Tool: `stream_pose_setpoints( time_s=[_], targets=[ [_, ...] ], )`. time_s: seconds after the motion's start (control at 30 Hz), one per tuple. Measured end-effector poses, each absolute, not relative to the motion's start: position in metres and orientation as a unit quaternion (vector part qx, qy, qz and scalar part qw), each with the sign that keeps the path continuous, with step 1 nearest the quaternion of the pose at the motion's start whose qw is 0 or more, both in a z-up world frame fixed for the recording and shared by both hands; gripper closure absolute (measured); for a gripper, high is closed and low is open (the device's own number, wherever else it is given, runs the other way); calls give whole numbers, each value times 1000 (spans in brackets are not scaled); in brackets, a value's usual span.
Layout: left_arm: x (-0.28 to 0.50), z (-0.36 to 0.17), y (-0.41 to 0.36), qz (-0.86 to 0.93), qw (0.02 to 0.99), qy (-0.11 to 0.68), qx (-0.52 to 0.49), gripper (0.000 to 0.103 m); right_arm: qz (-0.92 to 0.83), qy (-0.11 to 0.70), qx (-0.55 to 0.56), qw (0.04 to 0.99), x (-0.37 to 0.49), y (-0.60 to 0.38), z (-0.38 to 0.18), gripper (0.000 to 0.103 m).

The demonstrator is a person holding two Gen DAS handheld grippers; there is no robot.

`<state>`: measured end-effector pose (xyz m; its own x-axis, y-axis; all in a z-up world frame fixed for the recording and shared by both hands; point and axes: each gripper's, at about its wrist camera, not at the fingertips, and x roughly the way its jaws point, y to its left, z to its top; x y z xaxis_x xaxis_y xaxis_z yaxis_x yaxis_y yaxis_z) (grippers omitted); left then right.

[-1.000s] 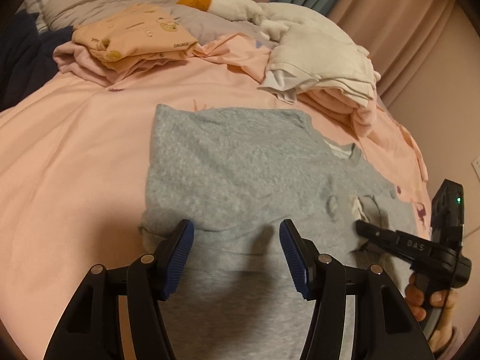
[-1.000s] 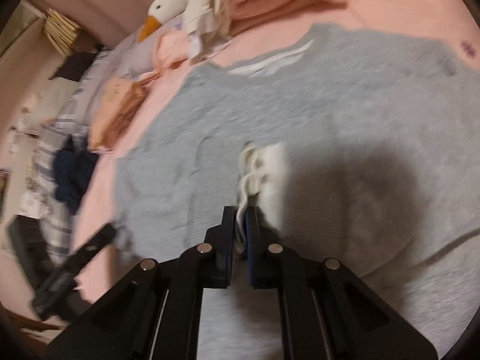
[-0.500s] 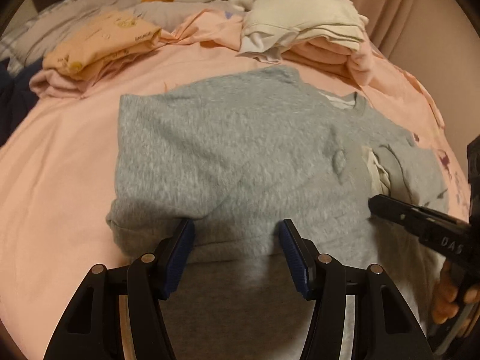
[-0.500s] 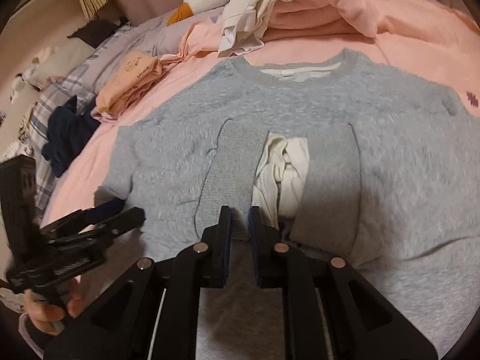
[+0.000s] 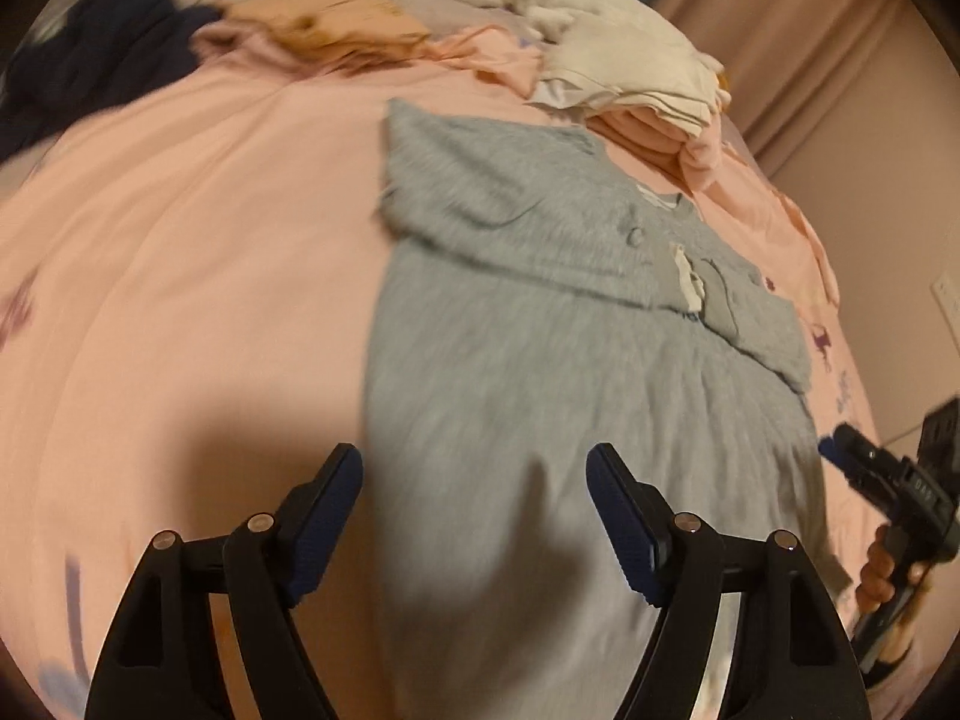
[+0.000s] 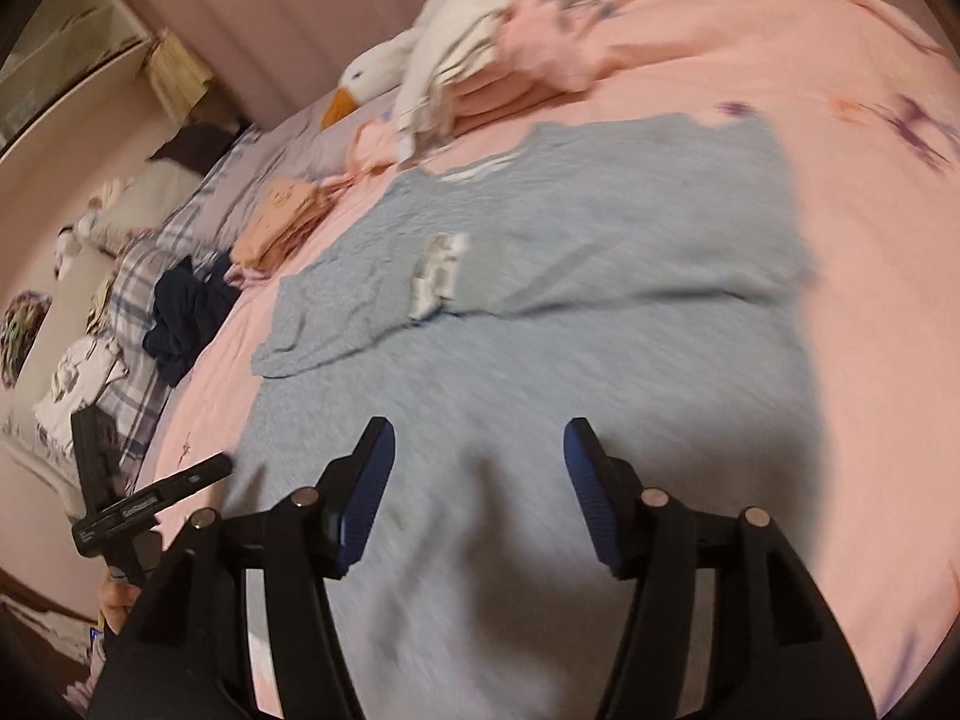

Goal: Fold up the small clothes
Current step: 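Grasp the ribbed hem with the right gripper while the left gripper grasps it too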

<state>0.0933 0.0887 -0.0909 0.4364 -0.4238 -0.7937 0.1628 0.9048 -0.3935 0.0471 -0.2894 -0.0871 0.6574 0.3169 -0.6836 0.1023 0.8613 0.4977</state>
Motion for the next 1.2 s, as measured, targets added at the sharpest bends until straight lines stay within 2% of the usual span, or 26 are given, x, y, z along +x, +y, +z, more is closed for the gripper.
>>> stream_pose_setpoints(
  time_s=[0.27,0.43,0.73,1.2],
  targets=[
    [52,-105,117,-194,807,507,-233,27,4,394,305,867,-29,-332,-94,38],
    [39,-106,109,-216,796,511,-243,27,-14,400,345,849,-54,-350,-111,38],
    [27,-110,100,-230,785,517,-252,26,33,436,365,822,-62,-331,-130,38],
    [23,-118,107,-269,745,522,-316,26,109,418,468,771,-84,-331,-145,38]
  ],
)
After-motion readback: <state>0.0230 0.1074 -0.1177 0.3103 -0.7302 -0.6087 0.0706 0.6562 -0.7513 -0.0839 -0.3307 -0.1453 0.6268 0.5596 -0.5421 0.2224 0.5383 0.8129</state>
